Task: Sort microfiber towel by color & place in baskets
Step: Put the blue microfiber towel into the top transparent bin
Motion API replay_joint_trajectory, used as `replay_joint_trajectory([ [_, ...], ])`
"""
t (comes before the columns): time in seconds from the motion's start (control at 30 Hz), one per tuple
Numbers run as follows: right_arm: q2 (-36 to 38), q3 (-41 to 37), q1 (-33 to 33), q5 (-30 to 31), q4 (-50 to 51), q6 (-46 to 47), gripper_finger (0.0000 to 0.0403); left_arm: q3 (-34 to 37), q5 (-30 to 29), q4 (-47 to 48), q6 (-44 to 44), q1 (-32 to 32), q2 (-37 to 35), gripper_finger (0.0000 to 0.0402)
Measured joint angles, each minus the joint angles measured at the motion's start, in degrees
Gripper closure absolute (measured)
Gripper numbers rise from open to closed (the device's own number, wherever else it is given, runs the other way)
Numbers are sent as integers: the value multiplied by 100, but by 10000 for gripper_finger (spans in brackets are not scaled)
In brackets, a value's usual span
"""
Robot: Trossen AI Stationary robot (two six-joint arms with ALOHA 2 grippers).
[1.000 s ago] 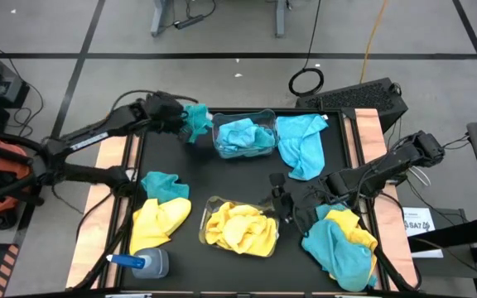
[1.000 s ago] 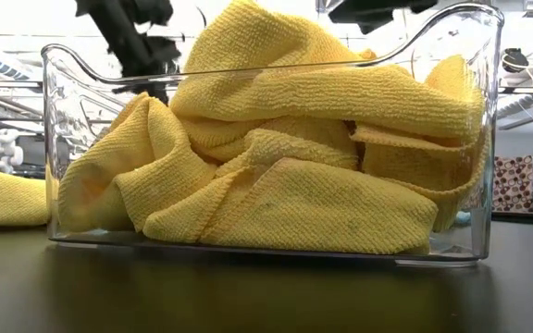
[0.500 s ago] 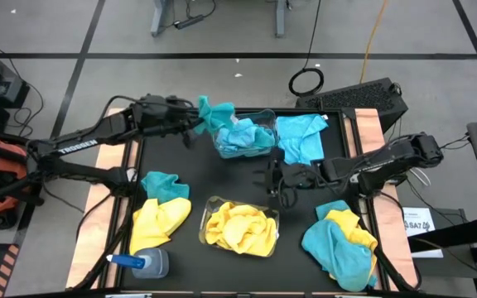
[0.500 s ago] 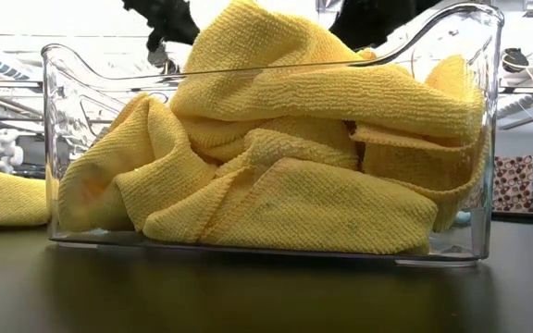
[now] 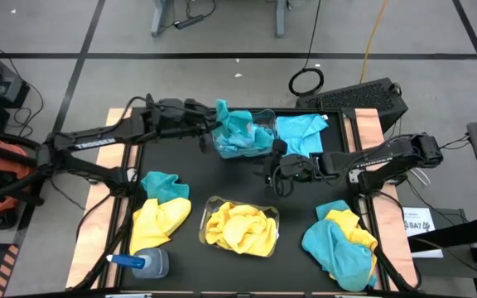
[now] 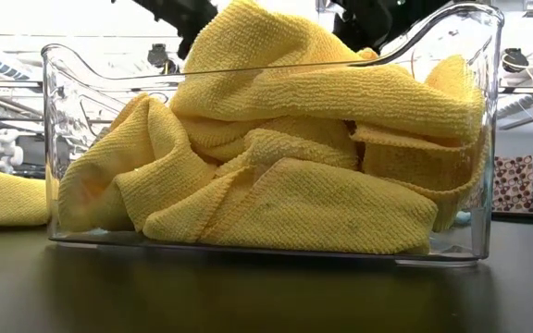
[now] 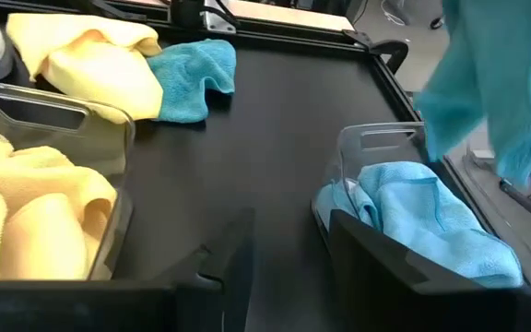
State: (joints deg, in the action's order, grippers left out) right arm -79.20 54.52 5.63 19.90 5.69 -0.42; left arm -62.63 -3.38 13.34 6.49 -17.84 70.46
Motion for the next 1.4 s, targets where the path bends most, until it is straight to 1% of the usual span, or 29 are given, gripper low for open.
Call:
replay_joint_trajectory([
  [0.23,0,0,7,-2,213,201,271,0,-8,-316,-229,-76,712,401],
  [0.5,0,0,68,0,712,534,271,0,-267,-463,-279,-397,1486,401],
  [0.83,0,0,273,2,778,578,271,0,-288,-485,-232,-687,2590,401],
  [0.93,0,0,318,133,824,578,271,0,-288,-454,-228,-735,2844,401],
  [1.07,0,0,323,145,862,578,271,0,-288,-378,-234,-783,3053,398],
  [1.23,0,2,321,149,887,578,271,-7,-288,-397,-237,-798,3071,386],
  [1.33,0,2,321,200,901,578,271,-81,-289,-309,-234,-798,3080,371],
  [1.4,0,2,322,351,970,578,271,-153,-288,-230,-234,-792,3083,355],
])
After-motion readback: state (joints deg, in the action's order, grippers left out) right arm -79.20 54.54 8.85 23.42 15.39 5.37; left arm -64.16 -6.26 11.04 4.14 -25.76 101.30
